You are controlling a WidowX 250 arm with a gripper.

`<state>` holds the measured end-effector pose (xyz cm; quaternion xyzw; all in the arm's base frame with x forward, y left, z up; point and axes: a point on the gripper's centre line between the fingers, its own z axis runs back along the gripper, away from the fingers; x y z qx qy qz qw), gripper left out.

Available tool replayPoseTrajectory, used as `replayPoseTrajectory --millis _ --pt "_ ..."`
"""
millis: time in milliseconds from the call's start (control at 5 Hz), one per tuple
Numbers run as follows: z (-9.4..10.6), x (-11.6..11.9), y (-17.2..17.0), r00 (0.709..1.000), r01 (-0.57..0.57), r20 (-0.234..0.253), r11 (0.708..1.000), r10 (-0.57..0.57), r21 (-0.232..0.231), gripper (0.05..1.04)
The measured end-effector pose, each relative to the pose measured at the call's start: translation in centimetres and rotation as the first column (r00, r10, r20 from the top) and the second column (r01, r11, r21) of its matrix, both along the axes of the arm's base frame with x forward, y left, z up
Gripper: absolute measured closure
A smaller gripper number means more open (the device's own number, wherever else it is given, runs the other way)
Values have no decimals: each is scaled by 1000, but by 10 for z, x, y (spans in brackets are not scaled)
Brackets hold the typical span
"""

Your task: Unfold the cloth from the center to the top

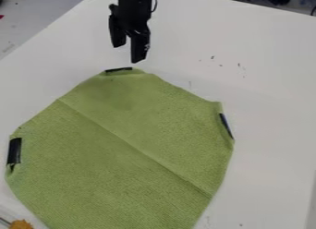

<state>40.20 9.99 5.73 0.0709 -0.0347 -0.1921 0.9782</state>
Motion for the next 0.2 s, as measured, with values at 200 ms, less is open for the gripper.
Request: replayPoseTrajectory --millis 200 --pt "14 -6 -13 995 -99 -13 995 99 -4 84"
